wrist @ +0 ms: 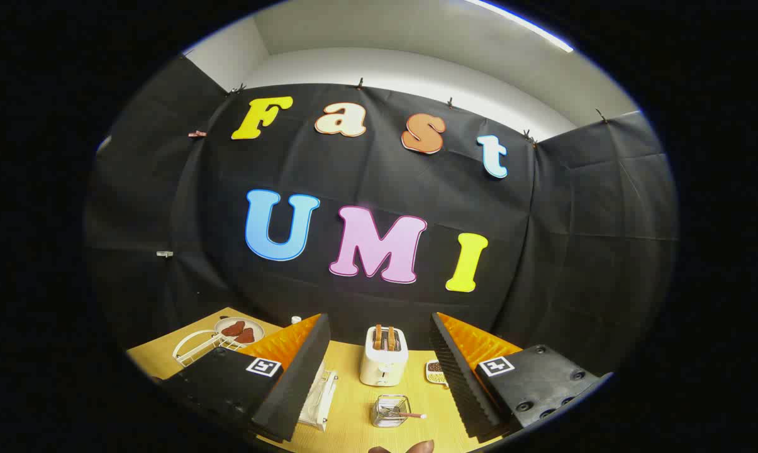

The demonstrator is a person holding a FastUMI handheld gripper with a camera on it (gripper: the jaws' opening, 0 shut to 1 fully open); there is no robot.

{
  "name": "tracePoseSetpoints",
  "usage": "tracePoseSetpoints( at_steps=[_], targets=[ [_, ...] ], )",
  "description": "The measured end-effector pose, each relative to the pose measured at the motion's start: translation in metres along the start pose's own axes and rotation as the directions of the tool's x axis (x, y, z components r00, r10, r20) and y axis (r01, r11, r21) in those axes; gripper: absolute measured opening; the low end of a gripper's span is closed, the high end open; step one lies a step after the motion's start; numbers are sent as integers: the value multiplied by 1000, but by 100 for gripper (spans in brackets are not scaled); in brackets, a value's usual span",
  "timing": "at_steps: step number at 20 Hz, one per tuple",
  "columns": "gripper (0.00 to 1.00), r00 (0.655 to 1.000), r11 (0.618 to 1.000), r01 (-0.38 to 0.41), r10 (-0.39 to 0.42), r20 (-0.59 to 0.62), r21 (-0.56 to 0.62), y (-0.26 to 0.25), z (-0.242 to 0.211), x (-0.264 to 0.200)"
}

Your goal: Take the plate from the dish rack, then take the spoon from the basket and place it into the plate.

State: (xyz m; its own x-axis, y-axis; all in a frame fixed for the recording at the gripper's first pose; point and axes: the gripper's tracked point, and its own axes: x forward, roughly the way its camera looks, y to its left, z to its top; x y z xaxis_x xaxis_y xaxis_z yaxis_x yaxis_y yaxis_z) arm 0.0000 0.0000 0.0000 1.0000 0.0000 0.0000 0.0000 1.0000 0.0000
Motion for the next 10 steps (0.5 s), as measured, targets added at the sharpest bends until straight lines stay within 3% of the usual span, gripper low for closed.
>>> tracePoseSetpoints(
  at_steps=[10],
  targets=[
    [98, 1000, 1000, -21, 22, -10, 12, 16, -2, 4]
  ],
)
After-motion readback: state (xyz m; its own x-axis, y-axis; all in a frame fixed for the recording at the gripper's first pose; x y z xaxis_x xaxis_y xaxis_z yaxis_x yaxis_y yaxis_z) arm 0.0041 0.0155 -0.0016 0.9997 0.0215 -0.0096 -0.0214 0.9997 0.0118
